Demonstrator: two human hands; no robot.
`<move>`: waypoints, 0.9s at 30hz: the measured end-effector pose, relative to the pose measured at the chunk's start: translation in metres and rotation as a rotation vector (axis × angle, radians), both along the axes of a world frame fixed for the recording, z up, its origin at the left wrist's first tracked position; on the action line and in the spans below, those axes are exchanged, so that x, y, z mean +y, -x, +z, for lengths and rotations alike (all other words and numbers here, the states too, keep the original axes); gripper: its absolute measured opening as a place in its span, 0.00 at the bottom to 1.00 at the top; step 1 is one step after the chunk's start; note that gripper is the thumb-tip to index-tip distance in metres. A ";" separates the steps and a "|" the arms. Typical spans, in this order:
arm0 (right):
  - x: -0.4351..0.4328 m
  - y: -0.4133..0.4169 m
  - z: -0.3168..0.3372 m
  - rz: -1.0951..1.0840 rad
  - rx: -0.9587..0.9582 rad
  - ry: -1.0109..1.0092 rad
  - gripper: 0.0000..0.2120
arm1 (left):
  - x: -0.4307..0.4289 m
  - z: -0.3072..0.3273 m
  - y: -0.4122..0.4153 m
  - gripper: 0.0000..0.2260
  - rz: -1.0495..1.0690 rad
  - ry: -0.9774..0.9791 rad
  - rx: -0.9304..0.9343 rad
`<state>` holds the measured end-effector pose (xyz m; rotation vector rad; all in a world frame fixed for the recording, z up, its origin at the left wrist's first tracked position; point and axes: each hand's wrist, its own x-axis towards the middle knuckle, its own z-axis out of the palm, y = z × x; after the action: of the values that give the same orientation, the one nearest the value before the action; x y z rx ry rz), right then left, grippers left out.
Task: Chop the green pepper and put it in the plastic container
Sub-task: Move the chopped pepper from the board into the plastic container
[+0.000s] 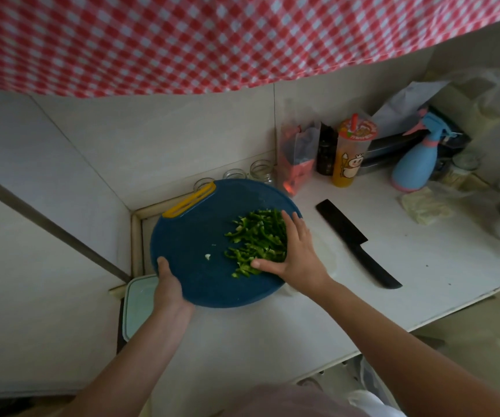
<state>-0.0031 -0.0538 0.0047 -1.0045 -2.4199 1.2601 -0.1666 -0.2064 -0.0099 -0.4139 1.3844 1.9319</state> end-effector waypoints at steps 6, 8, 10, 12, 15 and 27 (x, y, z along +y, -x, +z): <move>0.004 0.005 -0.006 0.110 -0.124 -0.284 0.62 | 0.005 -0.002 -0.005 0.22 0.010 -0.037 -0.010; -0.003 0.010 -0.007 0.111 -0.130 -0.326 0.61 | 0.007 -0.002 -0.006 0.21 -0.008 -0.049 0.011; -0.008 0.017 -0.011 0.056 -0.131 -0.333 0.57 | 0.008 -0.001 -0.007 0.20 -0.021 -0.064 0.024; -0.011 0.021 -0.016 -0.004 -0.094 -0.358 0.48 | 0.007 0.000 -0.007 0.19 -0.026 -0.068 0.036; -0.009 0.019 -0.026 -0.063 0.008 -0.460 0.35 | 0.005 -0.001 -0.006 0.20 -0.019 -0.061 0.029; -0.013 0.006 -0.066 -0.138 0.125 -0.495 0.23 | -0.013 -0.012 -0.018 0.20 -0.013 -0.079 -0.001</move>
<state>-0.0090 -0.0668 -0.0616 -0.8934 -2.3429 0.6084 -0.1488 -0.2190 -0.0220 -0.3678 1.3025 1.9684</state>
